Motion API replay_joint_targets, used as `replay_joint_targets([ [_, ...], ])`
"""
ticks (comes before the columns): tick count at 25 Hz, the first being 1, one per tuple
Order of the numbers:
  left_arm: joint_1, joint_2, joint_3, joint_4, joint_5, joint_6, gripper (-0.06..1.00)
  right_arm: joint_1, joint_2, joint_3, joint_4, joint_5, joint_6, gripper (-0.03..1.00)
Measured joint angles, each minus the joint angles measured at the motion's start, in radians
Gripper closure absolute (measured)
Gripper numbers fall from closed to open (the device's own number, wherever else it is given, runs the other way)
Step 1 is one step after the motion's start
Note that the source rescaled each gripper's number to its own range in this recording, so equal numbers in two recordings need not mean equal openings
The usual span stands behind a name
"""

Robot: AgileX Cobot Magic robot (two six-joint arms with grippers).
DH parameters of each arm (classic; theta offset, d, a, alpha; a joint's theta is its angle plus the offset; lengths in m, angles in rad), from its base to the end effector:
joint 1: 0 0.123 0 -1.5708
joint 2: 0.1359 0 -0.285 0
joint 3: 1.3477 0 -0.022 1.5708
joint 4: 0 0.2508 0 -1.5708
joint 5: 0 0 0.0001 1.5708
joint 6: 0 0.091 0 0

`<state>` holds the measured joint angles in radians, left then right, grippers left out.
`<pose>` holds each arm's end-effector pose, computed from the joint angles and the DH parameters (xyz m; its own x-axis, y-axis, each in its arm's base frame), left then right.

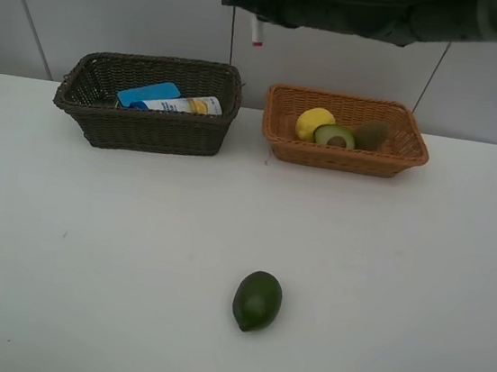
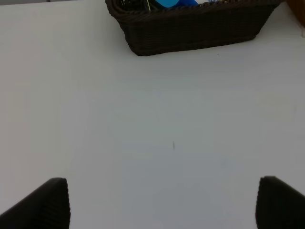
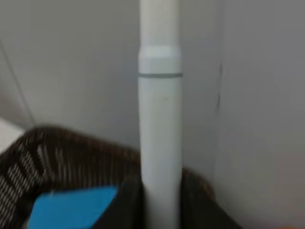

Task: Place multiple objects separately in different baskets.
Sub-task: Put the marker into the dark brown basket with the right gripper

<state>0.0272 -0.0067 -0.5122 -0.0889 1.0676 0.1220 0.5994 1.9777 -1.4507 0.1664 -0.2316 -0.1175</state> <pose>-0.0076 -0.0073 0.2803 -0.4389 0.0668 -0.8961 0.0775 0.9963 0.0363 0.3920 0.2637 0.2610 -0.1967 -0.0805 -0.9771 -0.5248 0.8505 0.0356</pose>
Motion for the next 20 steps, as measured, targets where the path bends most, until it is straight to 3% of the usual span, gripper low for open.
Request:
replay_joint_targets([
  [2, 0.000, 0.000, 0.000, 0.000, 0.000, 0.000, -0.05, 0.000, 0.066, -0.015, 0.005, -0.104, 0.001, 0.97],
  [4, 0.000, 0.000, 0.000, 0.000, 0.000, 0.000, -0.05, 0.000, 0.132, -0.061, 0.006, -0.131, 0.001, 0.97],
  [12, 0.000, 0.000, 0.000, 0.000, 0.000, 0.000, -0.05, 0.000, 0.354, -0.311, 0.008, 0.002, 0.002, 0.97],
  [20, 0.000, 0.000, 0.000, 0.000, 0.000, 0.000, -0.05, 0.000, 0.396, -0.341, 0.008, 0.009, 0.004, 0.97],
])
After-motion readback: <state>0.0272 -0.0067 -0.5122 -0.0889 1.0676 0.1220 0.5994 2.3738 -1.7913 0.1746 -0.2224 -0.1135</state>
